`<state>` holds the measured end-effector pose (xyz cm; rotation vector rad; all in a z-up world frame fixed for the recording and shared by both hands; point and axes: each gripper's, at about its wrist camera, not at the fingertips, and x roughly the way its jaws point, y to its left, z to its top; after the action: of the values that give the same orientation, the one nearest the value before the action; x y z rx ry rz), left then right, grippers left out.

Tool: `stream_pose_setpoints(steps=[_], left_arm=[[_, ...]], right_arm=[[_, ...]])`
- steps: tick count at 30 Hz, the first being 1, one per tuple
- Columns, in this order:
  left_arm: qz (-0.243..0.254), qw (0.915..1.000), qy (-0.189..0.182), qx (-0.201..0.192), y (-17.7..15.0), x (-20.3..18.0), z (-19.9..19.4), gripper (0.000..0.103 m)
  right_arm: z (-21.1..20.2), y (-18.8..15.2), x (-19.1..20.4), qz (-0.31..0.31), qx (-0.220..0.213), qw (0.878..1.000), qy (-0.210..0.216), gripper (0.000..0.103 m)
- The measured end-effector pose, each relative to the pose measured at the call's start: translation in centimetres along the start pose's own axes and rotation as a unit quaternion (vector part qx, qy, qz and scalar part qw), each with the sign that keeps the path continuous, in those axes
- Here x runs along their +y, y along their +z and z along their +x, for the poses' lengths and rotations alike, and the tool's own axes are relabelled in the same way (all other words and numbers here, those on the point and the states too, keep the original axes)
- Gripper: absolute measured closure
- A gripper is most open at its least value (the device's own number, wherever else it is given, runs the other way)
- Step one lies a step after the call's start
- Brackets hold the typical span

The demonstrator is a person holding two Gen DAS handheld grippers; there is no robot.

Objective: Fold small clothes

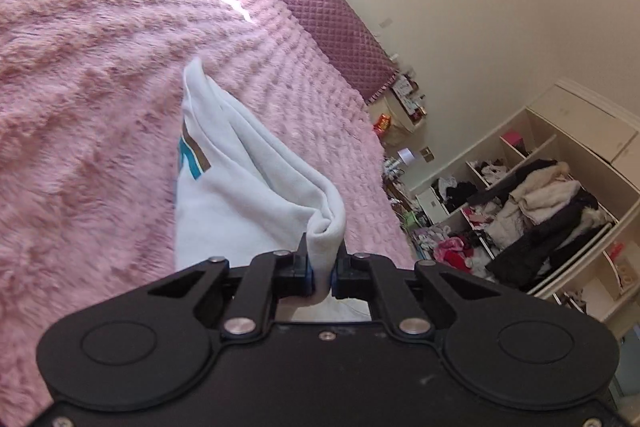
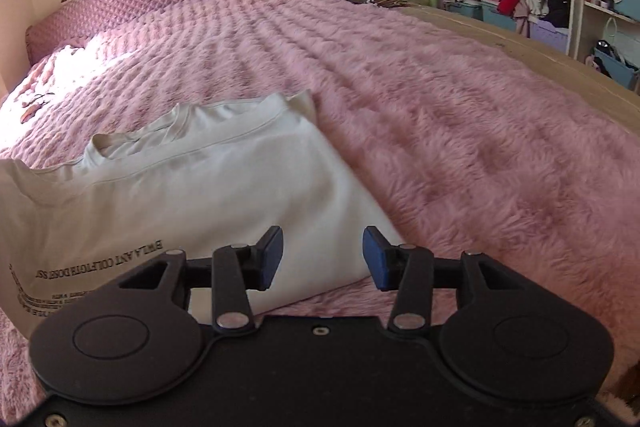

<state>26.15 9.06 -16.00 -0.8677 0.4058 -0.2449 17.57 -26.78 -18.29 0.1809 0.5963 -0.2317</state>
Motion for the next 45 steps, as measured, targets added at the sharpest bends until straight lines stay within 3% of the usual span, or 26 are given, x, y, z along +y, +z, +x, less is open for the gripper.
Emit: stream_pose_setpoints(steps=[4, 6, 8, 9, 11, 12, 14, 16, 17, 19, 21, 25, 29, 33, 35, 38, 45], left_arm=[[0.030, 0.9933, -0.087, 0.070, -3.7, -6.2, 5.8, 0.099], [0.052, 0.9873, -0.098, 0.113, -6.9, -8.1, 9.0, 0.099], [0.064, 0.9796, -0.083, 0.171, -10.7, -8.6, 12.8, 0.090], [0.069, 0.9739, -0.055, 0.209, -12.7, -8.3, 15.0, 0.085], [0.071, 0.9581, -0.017, 0.277, -14.8, -7.9, 17.7, 0.083], [0.057, 0.9556, -0.023, 0.288, -15.0, -7.7, 17.9, 0.083], [0.046, 0.9603, -0.051, 0.271, -13.9, -7.9, 16.4, 0.076], [0.051, 0.9710, -0.058, 0.226, -11.7, -7.8, 13.7, 0.065], [0.055, 0.9766, -0.048, 0.202, -10.3, -7.2, 12.6, 0.059], [0.065, 0.9857, -0.010, 0.155, -7.9, -5.7, 10.2, 0.059], [0.059, 0.9889, 0.041, 0.130, -6.3, -3.2, 8.6, 0.059], [-0.001, 0.9867, 0.090, 0.135, -4.9, 1.7, 7.1, 0.060], [-0.013, 0.9814, 0.098, 0.165, -6.3, 3.5, 7.2, 0.060], [-0.027, 0.9812, 0.095, 0.166, -7.4, 3.5, 7.8, 0.059], [-0.033, 0.9808, 0.097, 0.166, -7.5, 3.5, 7.8, 0.058], [-0.036, 0.9802, 0.098, 0.169, -7.5, 3.2, 8.1, 0.057], [-0.026, 0.9791, 0.107, 0.171, -7.5, 2.5, 8.2, 0.057]], right_arm=[[-0.7, 0.2, -3.5, 0.028, -0.005, 1.000, -0.011, 0.059], [-0.9, 0.3, -4.7, 0.041, -0.005, 0.999, -0.012, 0.059], [-0.7, 0.5, -5.8, 0.054, -0.005, 0.998, -0.015, 0.059], [-0.4, 0.5, -6.1, 0.059, -0.002, 0.998, -0.014, 0.059], [0.1, 0.7, -6.5, 0.068, 0.007, 0.998, -0.011, 0.059], [0.2, 0.8, -6.7, 0.073, 0.008, 0.997, -0.005, 0.059], [0.3, 0.8, -6.6, 0.076, 0.003, 0.997, 0.026, 0.059], [0.7, 0.9, -6.3, 0.085, 0.003, 0.994, 0.068, 0.059], [1.2, 0.9, -6.1, 0.096, 0.006, 0.990, 0.102, 0.059], [2.6, 1.3, -5.6, 0.122, 0.020, 0.980, 0.153, 0.059], [4.2, 1.4, -4.8, 0.136, 0.032, 0.973, 0.182, 0.059], [6.8, 1.2, -3.2, 0.128, 0.055, 0.977, 0.163, 0.059], [7.4, 0.8, -2.3, 0.115, 0.056, 0.978, 0.166, 0.064], [7.2, 1.3, -1.8, 0.087, 0.053, 0.982, 0.157, 0.070], [7.0, 1.5, -1.4, 0.073, 0.049, 0.985, 0.150, 0.084], [6.9, 1.6, -1.7, 0.077, 0.041, 0.984, 0.154, 0.092], [5.6, 2.3, -2.2, 0.082, 0.018, 0.983, 0.164, 0.093]])
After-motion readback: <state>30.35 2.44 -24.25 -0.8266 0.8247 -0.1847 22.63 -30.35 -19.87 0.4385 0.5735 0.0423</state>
